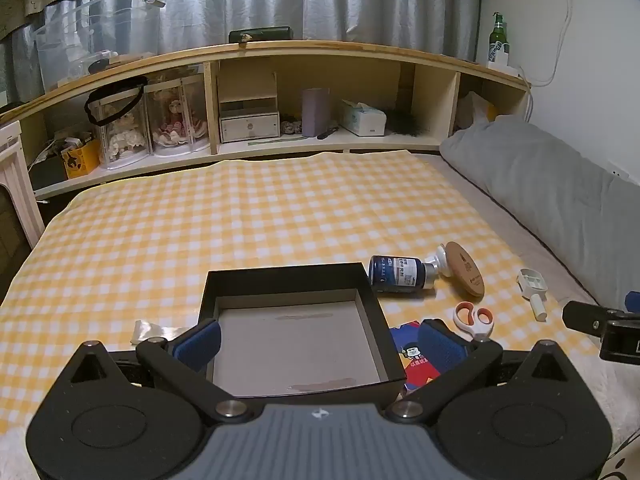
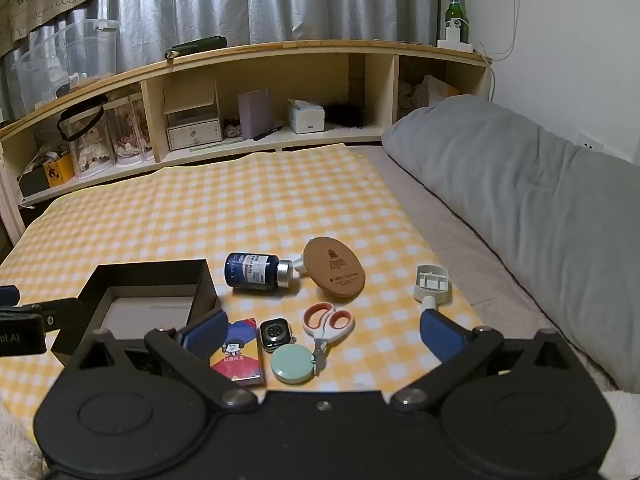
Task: Organize rigid objects
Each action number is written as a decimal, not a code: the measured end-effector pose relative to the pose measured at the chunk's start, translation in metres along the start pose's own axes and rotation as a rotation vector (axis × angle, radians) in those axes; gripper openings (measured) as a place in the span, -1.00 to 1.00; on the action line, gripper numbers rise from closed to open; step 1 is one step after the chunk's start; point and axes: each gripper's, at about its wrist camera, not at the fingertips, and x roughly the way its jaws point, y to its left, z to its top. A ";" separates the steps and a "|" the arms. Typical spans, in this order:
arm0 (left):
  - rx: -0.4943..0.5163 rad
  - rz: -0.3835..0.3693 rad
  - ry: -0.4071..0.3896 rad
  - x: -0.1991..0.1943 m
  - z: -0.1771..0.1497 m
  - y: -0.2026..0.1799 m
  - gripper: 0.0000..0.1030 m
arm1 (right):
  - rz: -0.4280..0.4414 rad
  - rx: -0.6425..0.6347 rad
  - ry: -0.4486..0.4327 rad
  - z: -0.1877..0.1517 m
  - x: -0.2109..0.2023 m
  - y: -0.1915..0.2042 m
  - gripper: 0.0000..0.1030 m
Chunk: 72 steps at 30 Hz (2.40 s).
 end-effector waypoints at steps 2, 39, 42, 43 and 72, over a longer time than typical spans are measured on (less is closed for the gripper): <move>0.001 0.002 -0.001 0.000 0.000 0.000 1.00 | -0.001 0.000 0.000 0.000 0.000 0.000 1.00; 0.001 0.002 0.000 0.000 0.000 0.000 1.00 | -0.009 -0.006 0.010 0.000 0.001 0.001 1.00; 0.001 0.002 0.000 0.000 0.000 0.000 1.00 | -0.009 -0.007 0.011 0.000 0.001 0.001 1.00; 0.001 0.002 0.000 0.000 0.000 0.000 1.00 | -0.009 -0.006 0.011 0.000 0.001 0.001 1.00; 0.002 0.003 0.003 0.000 0.000 0.000 1.00 | -0.012 -0.009 0.014 0.000 0.002 0.001 1.00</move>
